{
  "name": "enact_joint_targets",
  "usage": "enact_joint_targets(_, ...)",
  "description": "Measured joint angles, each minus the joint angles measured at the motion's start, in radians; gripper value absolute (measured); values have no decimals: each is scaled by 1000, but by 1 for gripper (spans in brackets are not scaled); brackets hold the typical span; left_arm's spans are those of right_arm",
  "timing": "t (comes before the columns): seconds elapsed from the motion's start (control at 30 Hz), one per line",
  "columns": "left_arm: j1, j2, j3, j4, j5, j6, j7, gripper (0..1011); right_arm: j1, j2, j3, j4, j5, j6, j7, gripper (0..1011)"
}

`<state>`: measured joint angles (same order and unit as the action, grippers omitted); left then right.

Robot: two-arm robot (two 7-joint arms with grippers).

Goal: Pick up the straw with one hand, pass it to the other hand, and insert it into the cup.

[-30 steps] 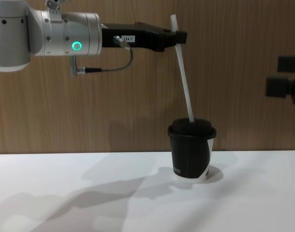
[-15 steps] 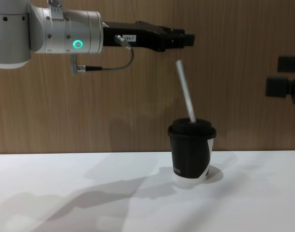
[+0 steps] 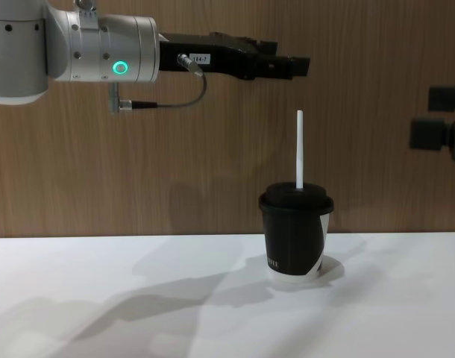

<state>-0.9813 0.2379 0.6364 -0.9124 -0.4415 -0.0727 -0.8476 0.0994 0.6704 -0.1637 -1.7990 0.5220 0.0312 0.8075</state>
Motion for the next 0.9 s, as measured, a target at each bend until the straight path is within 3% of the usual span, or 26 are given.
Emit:
enact_joint_targets(0.2,8,1,-6,-6,-4,-1,0,1002,1,-1,0,-1,3,2,-3,1001)
enact_joint_targets(0.47,47,10,-24,-32,-32,-22,0,1003,15,-15,11,-17,22,24,-35,1001)
enact_joint_targets(0.9,124,26,-58,-77,-87,-77,-2,1003,75,-62,35,-65,73,107,-140,1001)
